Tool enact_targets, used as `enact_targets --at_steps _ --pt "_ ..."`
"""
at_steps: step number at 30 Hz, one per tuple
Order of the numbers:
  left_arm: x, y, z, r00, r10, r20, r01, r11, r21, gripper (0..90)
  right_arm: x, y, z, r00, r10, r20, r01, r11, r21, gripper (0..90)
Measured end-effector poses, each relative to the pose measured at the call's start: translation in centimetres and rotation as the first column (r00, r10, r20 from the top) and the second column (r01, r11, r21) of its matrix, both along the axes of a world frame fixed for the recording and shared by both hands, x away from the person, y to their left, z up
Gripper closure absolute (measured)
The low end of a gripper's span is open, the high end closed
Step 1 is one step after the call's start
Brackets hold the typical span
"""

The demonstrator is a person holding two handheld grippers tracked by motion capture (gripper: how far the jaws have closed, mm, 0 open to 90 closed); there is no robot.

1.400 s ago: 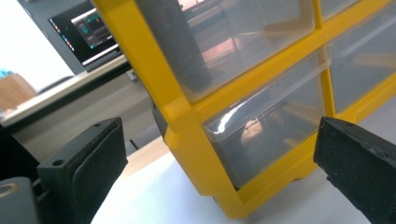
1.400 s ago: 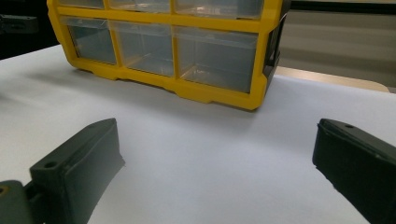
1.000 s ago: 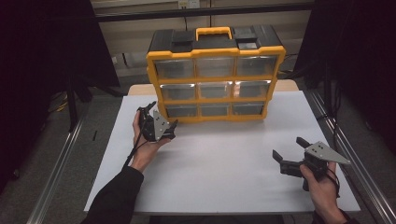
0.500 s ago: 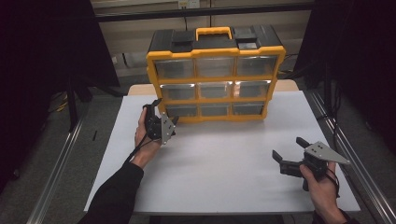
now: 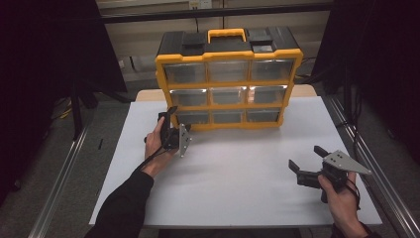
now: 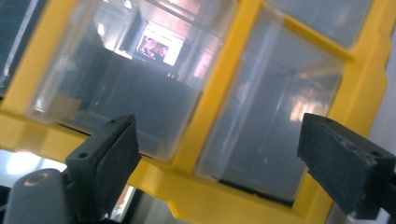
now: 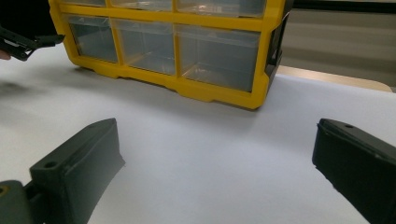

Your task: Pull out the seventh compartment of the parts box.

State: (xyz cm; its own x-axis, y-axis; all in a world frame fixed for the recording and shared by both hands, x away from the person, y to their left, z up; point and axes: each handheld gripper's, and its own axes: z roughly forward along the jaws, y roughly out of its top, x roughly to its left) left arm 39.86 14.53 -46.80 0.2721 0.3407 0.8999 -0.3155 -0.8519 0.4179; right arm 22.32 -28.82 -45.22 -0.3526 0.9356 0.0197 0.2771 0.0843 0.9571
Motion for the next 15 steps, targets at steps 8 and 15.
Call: enact_targets --at_steps 8,15 --pt "0.0 0.2 -1.1 0.9996 0.021 0.02 -0.023 0.9967 0.078 23.0 0.0 0.0 0.0 1.0 0.003 0.002 -0.003 1.0 -0.005 0.8" --pt "-0.1 -0.4 -1.6 0.997 0.031 0.07 -0.044 0.9822 0.183 26.8 0.0 0.0 0.0 1.0 0.005 -0.001 -0.005 1.0 -0.005 0.8"
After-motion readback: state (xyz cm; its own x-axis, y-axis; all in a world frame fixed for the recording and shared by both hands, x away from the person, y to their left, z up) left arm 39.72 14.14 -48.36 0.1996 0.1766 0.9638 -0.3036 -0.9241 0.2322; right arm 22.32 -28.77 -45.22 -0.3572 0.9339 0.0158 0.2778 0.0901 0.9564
